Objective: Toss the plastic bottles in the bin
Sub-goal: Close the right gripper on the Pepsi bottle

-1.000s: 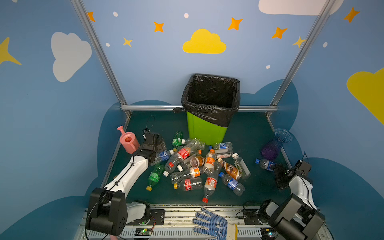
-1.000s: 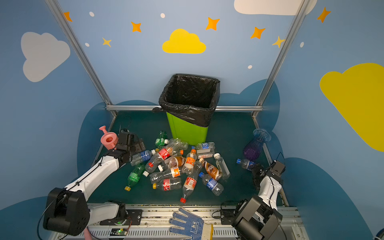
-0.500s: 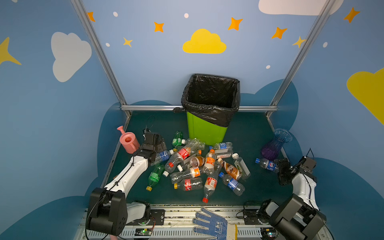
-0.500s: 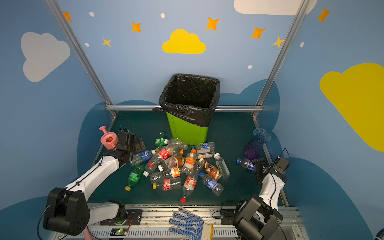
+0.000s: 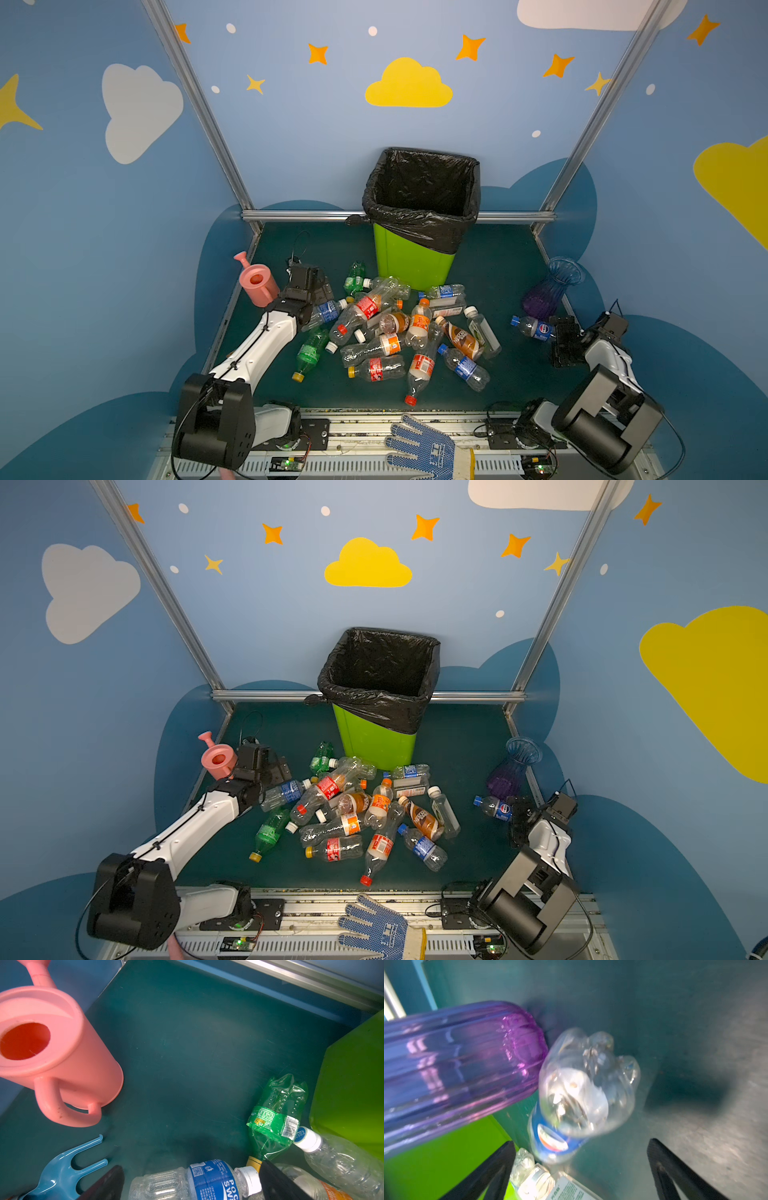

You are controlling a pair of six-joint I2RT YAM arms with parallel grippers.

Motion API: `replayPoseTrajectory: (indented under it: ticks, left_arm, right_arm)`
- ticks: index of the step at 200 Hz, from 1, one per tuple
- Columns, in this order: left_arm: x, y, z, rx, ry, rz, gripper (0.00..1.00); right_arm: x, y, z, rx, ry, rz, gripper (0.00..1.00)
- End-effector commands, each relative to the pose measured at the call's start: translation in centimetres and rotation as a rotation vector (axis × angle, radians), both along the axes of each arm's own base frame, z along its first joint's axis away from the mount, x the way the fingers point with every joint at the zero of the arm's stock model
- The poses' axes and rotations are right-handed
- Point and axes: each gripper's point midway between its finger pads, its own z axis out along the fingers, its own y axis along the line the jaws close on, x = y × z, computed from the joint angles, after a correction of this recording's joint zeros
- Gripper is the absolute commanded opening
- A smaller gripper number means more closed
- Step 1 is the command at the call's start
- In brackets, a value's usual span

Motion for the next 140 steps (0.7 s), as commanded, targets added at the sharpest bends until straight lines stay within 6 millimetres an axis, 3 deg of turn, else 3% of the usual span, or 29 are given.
replayPoseTrajectory:
  ticks: [1,42,76,123,140]
  left_arm:
    - [0.1,0.0,-0.6,0.003,0.012,0.005,1.00]
    - [0.0,0.1,-0.6,0.011,0.014,0.008,1.00]
    - [-0.1,0.4,-0.5,0.023,0.018,0.023,1.00]
    - [-0.2,0.8,-0.5,0.035,0.020,0.039,1.00]
    - [-0.2,0.8,-0.3,0.032,0.015,0.043,1.00]
  right_arm:
    - [0.1,-0.6,-0.9,0.019,0.043,-0.044,0.98]
    - [0.4,-1.4,-1.8,0.003,0.099,-0.047,0.98]
    - [-0.1,-0.8,-4.1,0.018,0.184,0.018,0.95]
    - [-0.2,-0.1,-5.4,0.002,0.212,0.116,0.74]
    - [-0.3,0.3,-5.7,-0.006,0.220,0.154,0.71]
